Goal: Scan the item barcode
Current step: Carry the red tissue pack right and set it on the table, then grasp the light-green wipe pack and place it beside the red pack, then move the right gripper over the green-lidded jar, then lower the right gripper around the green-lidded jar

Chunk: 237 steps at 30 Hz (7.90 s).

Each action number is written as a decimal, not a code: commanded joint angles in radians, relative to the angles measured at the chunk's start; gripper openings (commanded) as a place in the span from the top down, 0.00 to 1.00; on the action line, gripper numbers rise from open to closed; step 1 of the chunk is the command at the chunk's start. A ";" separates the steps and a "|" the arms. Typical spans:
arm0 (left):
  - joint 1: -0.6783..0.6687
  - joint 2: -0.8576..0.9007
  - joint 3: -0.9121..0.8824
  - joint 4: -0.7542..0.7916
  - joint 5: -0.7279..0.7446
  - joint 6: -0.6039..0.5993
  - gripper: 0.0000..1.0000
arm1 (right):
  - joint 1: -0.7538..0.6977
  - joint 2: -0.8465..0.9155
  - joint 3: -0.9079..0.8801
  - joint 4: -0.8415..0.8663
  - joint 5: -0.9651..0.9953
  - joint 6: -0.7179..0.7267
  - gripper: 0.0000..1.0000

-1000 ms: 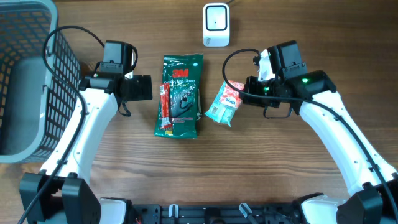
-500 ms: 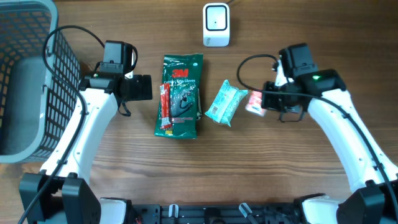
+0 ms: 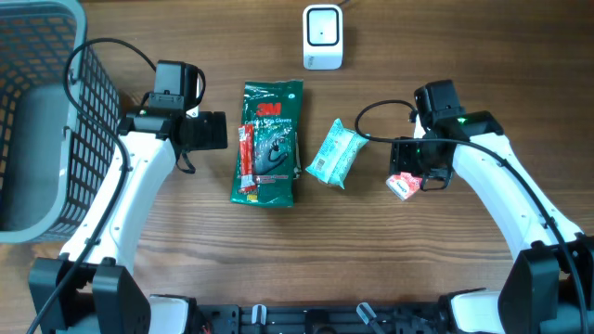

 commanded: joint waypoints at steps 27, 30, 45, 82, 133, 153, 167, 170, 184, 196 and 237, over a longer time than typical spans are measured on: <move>0.005 -0.005 -0.007 -0.001 -0.006 0.008 0.00 | 0.218 0.047 0.045 0.185 -0.218 0.264 0.76; 0.005 -0.005 -0.007 -0.001 -0.006 0.008 0.00 | 0.218 0.047 0.045 0.185 -0.218 0.263 0.95; 0.005 -0.005 -0.007 -0.001 -0.006 0.008 0.00 | -0.019 -0.066 0.136 0.211 -0.284 0.111 0.96; 0.005 -0.005 -0.007 -0.001 -0.006 0.008 0.00 | -0.053 0.033 0.293 -0.034 -0.274 -0.008 0.28; 0.005 -0.005 -0.007 -0.001 -0.006 0.008 0.00 | 0.377 0.052 0.330 -0.063 0.097 -0.002 0.06; 0.005 -0.005 -0.007 -0.001 -0.006 0.008 0.00 | 0.454 0.287 0.352 -0.082 0.100 0.159 0.00; 0.005 -0.005 -0.007 -0.001 -0.006 0.008 0.00 | 0.454 0.292 0.345 -0.150 0.095 0.146 0.32; 0.005 -0.005 -0.007 -0.001 -0.006 0.008 0.00 | 0.454 0.292 0.345 -0.159 0.096 -0.018 0.32; 0.005 -0.005 -0.007 -0.001 -0.006 0.008 0.00 | 0.444 0.290 0.411 -0.250 0.214 0.113 0.00; 0.005 -0.005 -0.007 -0.001 -0.006 0.008 0.00 | 0.439 0.286 0.469 -0.195 0.047 0.432 0.15; 0.005 -0.005 -0.007 -0.001 -0.006 0.008 0.00 | 0.453 0.292 0.281 -0.109 0.135 1.312 0.02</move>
